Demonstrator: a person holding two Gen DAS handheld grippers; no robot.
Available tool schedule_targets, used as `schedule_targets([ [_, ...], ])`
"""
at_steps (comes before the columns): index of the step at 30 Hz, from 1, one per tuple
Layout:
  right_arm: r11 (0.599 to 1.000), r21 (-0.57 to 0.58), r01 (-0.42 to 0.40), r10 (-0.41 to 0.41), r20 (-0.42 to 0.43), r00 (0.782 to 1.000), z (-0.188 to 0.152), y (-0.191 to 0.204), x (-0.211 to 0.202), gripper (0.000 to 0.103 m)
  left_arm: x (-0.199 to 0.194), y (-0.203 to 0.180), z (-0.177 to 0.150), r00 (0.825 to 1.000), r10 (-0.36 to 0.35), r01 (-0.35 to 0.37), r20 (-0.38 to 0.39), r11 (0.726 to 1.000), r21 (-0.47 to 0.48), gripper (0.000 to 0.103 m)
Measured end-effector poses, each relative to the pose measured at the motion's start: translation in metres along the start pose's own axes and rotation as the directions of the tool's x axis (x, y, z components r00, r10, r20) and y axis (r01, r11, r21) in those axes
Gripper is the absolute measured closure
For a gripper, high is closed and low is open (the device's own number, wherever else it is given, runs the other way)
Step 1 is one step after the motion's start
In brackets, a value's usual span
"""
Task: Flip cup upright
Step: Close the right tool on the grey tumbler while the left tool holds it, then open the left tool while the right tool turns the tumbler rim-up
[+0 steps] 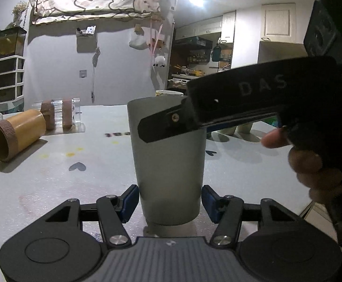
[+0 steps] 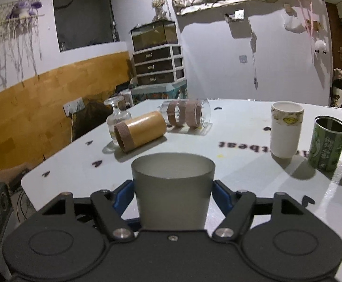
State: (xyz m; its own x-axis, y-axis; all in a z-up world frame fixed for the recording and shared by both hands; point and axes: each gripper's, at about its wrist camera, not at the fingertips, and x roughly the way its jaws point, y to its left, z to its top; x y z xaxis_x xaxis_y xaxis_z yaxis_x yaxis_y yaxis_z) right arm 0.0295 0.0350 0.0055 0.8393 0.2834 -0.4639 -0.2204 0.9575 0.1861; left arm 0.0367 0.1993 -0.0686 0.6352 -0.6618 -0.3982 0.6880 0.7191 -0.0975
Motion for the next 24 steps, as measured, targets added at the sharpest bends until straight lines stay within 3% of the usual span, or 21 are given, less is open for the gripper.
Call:
schedule_targets([
  [7, 0.992, -0.123, 0.008, -0.009, -0.008, 1.000, -0.001, 0.009, 0.008, 0.031, 0.016, 0.001, 0.000, 0.997, 0.076, -0.076, -0.003, 0.997, -0.022, 0.043],
  [9, 0.990, -0.137, 0.034, -0.032, 0.018, 0.999, 0.004, 0.003, 0.018, 0.031, 0.017, 0.006, 0.001, 0.996, 0.086, -0.086, -0.003, 0.994, -0.060, 0.033],
  [16, 0.976, -0.137, 0.170, -0.151, 0.138, 0.979, 0.039, -0.024, 0.060, 0.031, 0.008, 0.013, 0.003, 0.989, 0.141, -0.136, 0.043, 0.986, -0.093, 0.027],
  [24, 0.961, -0.040, 0.272, -0.264, 0.150, 0.953, 0.076, -0.058, 0.117, 0.031, 0.002, 0.020, 0.002, 0.981, 0.191, -0.185, 0.041, 0.977, -0.109, 0.023],
])
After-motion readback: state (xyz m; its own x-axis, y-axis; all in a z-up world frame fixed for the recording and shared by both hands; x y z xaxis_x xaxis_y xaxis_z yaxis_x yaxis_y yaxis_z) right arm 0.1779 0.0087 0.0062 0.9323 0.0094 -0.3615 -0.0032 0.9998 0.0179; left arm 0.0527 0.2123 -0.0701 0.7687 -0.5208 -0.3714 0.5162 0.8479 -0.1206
